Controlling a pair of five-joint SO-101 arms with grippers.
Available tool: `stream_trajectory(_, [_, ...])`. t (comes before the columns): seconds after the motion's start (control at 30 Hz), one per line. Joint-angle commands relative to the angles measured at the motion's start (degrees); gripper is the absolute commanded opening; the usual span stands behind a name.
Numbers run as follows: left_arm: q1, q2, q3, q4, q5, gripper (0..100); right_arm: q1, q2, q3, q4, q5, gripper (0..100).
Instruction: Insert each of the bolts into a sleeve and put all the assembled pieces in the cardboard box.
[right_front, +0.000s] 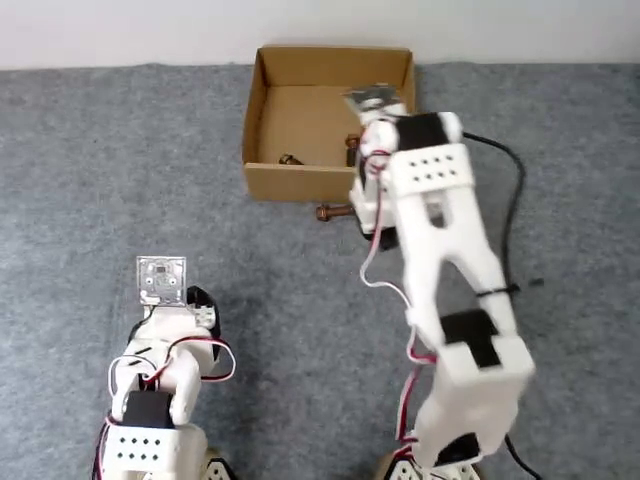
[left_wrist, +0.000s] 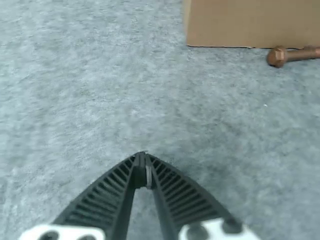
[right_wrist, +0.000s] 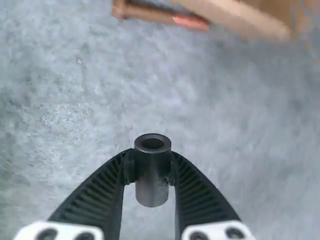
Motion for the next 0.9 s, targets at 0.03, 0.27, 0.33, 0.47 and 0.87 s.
stream_trajectory(0.03, [1.6,-0.6,-0.3,-0.1,-0.7,0,6.1,-14.7,5.8,2.3,-10.0,0.9])
stream_trajectory(0.27, [2.1,-0.2,-3.9,2.2,-3.9,1,18.2,-32.0,18.6,2.3,-16.4,0.9])
stream_trajectory(0.33, [2.1,-0.2,-8.3,4.7,-3.9,1,21.9,-37.1,22.0,2.2,-16.4,0.9])
stream_trajectory(0.47, [3.4,3.0,-18.5,8.7,-3.9,1,28.6,-46.3,29.6,2.2,-16.3,0.9])
stream_trajectory(0.87, [22.2,40.7,-42.1,11.5,-15.8,1,37.4,-68.5,49.4,2.2,-16.4,0.9])
